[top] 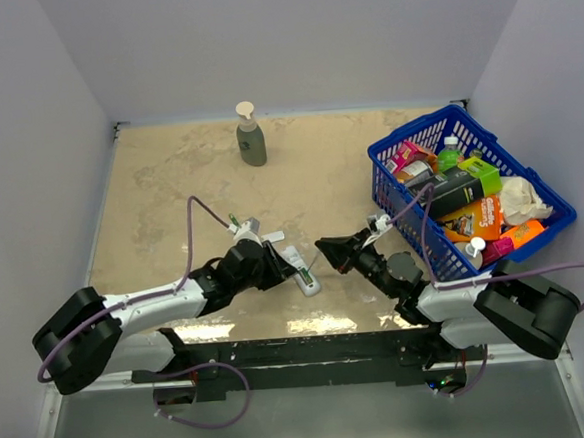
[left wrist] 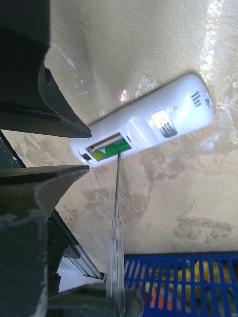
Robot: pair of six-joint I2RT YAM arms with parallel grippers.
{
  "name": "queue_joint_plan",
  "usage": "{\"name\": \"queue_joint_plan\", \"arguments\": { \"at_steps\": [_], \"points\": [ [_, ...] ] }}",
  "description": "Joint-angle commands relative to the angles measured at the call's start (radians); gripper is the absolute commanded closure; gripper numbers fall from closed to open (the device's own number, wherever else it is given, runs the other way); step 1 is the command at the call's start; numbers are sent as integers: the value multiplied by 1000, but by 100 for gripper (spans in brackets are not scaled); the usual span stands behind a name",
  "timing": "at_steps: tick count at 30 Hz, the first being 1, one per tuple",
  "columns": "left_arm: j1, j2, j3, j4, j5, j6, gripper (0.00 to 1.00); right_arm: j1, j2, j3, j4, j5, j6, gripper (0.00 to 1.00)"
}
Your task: Unload the batteries from the remote control
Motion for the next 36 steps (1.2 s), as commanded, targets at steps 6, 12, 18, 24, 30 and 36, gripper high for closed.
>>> {"name": "queue_joint_plan", "arguments": {
  "at_steps": [6,12,18,24,30,36],
  "points": [
    [2,120,-22,123,57,17,67,7,35,-87,-217,-53,248,100],
    [0,186,-4,149,71,30,67,-19,82,-92,-199,-59,293,100],
    [2,251,18,165,74,36,70,-29,110,-133,-97,-79,300,100],
    [2,271,22,160,75,34,76,-60,142,-127,-78,-125,326,100],
    [4,254,19,126,55,40,90,-132,266,-119,37,-227,368,100],
    [4,241,22,112,43,39,98,-164,525,-139,356,-288,400,100]
  ]
}}
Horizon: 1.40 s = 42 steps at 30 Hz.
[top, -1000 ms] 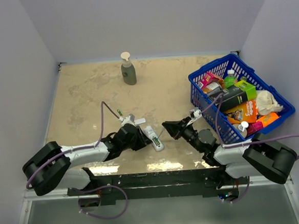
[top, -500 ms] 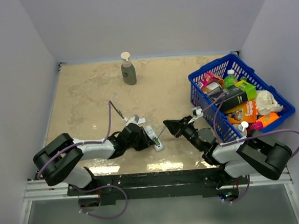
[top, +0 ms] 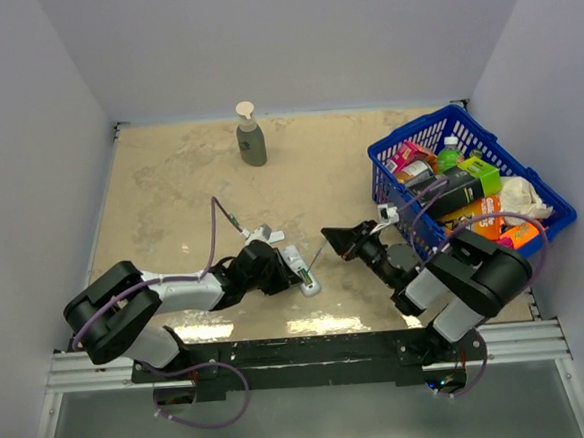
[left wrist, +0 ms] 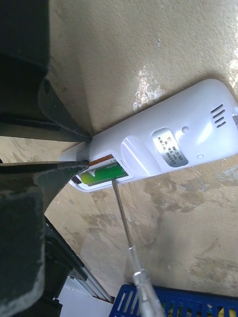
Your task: Unload the batteries from the remote control
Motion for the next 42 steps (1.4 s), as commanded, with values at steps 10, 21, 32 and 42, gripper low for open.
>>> {"name": "queue_joint_plan", "arguments": {
  "at_steps": [10,21,32,42],
  "points": [
    [-3,-39,19,-48,-64,16,100,-22,346,-117,256,-246,127,100],
    [-3,-79,19,-84,-83,15,100,-24,125,-19,-25,-292,109,100],
    [16,-128,24,-142,-93,49,97,-24,72,77,-140,-280,133,100],
    [96,-220,7,-202,-76,95,90,-24,75,143,-175,-269,155,100]
  ]
}}
